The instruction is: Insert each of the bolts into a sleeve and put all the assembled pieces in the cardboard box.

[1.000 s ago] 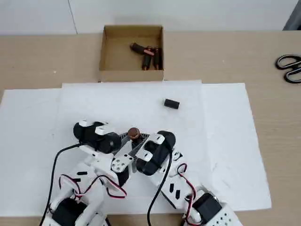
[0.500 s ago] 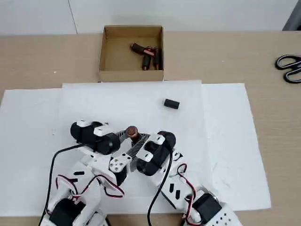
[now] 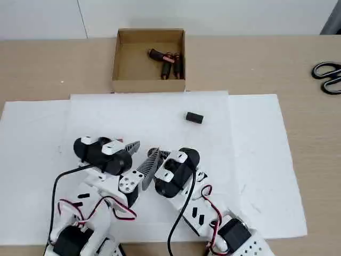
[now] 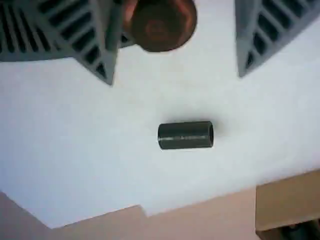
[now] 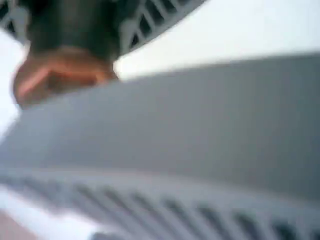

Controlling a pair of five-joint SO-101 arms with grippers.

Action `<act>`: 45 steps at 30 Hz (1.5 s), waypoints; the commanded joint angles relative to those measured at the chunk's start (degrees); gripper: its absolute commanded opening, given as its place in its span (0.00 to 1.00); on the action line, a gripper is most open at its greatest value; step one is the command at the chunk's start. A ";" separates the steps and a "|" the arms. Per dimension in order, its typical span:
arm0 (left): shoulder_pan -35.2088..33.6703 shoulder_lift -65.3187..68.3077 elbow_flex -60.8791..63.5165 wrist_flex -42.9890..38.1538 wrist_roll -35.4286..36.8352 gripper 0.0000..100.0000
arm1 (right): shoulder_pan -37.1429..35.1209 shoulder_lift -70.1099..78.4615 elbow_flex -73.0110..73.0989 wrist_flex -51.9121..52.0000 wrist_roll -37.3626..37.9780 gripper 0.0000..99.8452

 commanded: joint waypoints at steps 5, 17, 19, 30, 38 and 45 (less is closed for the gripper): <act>-2.99 -0.53 -6.11 0.70 -0.62 0.01 | -0.22 -0.75 -0.97 -1.19 -0.35 0.00; -24.62 -0.53 2.24 0.70 -9.93 0.01 | 14.37 -0.04 -6.86 3.38 -2.99 0.00; -26.02 -0.53 4.44 0.70 -9.93 0.01 | 15.52 0.04 -10.11 4.00 -3.34 0.00; -28.04 -0.53 11.12 0.44 -9.93 0.01 | 17.27 20.00 -35.08 11.30 -3.52 0.00; -28.04 -0.53 13.58 0.44 -9.93 0.01 | 23.16 51.21 -56.44 11.21 -3.08 0.00; -28.04 -0.62 14.11 0.35 -9.93 0.01 | 26.15 75.47 -74.81 3.38 -1.67 0.00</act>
